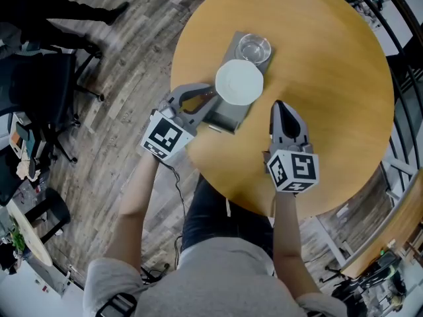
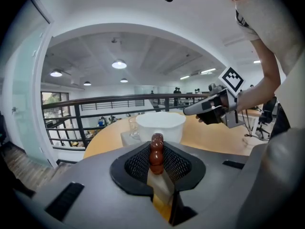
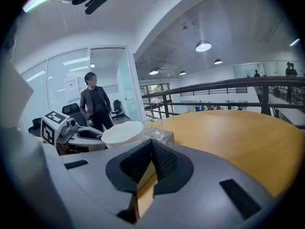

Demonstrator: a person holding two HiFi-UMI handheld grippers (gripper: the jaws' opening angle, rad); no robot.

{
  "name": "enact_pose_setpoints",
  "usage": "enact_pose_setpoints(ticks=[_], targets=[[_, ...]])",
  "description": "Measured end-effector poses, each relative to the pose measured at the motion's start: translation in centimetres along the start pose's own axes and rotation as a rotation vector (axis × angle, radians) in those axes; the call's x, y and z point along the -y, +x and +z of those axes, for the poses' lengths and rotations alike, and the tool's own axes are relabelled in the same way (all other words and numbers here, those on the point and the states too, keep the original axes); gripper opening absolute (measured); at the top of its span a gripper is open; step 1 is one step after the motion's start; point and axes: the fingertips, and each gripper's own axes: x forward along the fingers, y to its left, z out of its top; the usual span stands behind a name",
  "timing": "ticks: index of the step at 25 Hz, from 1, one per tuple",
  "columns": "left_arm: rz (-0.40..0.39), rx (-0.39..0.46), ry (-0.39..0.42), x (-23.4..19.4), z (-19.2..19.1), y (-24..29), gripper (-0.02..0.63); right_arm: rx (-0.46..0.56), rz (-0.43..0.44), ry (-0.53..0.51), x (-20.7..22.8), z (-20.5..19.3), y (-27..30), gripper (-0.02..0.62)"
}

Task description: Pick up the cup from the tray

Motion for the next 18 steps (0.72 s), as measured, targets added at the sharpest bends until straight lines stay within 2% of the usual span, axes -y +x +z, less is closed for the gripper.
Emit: enact_pose_setpoints(ticks=[11,18], targets=[[0.077,0.102,-0.096,-0.1,2.2,-1.1,0.054,0.001,0.000,0.014,-0.1,-0.4,-0.5,0.006],[0.091,0.093,-0.093,0.0,2.4,-1.8,0.051,0.006,0.002,0.018,-0.1,-0.3,-0.6,0.006]])
